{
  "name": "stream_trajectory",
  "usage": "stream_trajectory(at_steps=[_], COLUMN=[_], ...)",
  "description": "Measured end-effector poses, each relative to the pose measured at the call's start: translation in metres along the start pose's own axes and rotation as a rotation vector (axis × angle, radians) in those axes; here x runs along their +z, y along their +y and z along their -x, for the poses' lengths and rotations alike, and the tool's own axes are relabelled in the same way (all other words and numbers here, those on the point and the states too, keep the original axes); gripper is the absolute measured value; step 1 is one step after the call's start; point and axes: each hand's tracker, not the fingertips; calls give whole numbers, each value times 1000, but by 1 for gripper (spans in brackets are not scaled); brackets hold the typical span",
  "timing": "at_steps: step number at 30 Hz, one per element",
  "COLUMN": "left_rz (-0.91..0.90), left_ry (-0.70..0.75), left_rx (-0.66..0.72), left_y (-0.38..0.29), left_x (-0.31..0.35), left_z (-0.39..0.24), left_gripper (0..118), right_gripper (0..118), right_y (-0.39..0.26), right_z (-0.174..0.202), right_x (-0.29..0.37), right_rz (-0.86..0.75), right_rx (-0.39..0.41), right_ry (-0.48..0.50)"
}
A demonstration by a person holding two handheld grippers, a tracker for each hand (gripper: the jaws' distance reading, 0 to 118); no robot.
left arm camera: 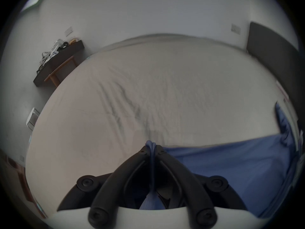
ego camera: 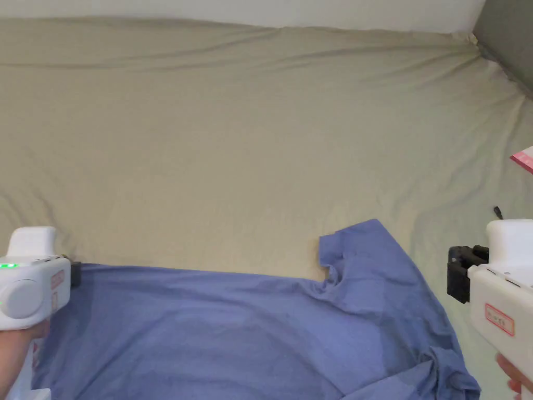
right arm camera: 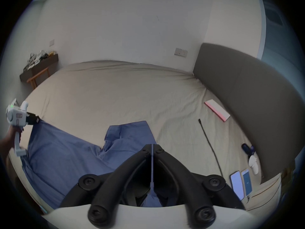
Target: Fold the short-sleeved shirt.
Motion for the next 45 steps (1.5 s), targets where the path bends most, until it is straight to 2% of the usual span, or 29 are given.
stream_trajectory(at_steps=[1, 2, 3, 4, 5, 6, 9, 11, 12, 13, 14, 15, 16, 18, 21, 23, 29, 32, 40, 45], left_rz=[-26, -55, -78, -100, -121, -135, -146, -146, -142, -137, -127, -118, -112, -95, -86, -90, -104, -89, 1, 115], left_ry=[-15, -22, -29, -34, -38, -44, -42, -35, -31, -30, -27, -23, -15, -8, 3, 8, 14, 8, -2, -6], left_rx=[4, 0, -12, -30, -43, -48, -63, -77, -82, -87, -93, -97, -103, -104, -97, -89, -89, -98, -149, -207], left_y=[3, 4, 5, 8, 8, 7, 1, -7, -10, -14, -17, -20, -23, -26, -27, -25, -26, -37, -87, -122], left_x=[12, 26, 39, 53, 66, 78, 103, 114, 116, 118, 119, 119, 116, 114, 115, 122, 152, 167, 187, 177], left_z=[1, 1, 0, 0, -1, -2, -3, -4, -3, -2, -1, -1, 1, 5, 10, 13, 24, 29, 40, 42], left_gripper=[1, 1, 1, 1, 1, 1, 1, 1, 1, 1, 1, 1, 1, 1, 1, 1, 1, 1, 1, 1], right_gripper=[14, 30, 53, 88, 103, 107, 107, 107, 107, 99, 80, 45, 3, 3, 3, 3, 3, 3, 3, 3], right_y=[3, 6, 7, 7, 5, 2, -9, -18, -23, -26, -29, -32, -33, -29, -18, -6, 18, 17, -16, -56], right_z=[-5, -8, -11, -14, -15, -16, -20, -21, -21, -21, -19, -15, -11, -3, -6, -11, -28, -38, -58, -59], right_x=[-9, -19, -31, -48, -65, -81, -128, -157, -168, -174, -180, -181, -180, -169, -155, -137, -64, -28, 50, 66], right_rz=[31, 73, 106, 152, 191, 210, 326, 391, 424, 449, 451, 441, 426, 358, 337, 287, 186, 166, 206, 333], right_rx=[-21, -27, -24, -16, -8, -6, 8, -7, -19, -25, -25, -4, 28, 73, 39, 49, 176, 238, 366, 440], right_ry=[17, 32, 45, 61, 48, 34, -8, -3, -7, -2, 3, -10, -14, -22, 62, 92, 192, 213, 256, 321])
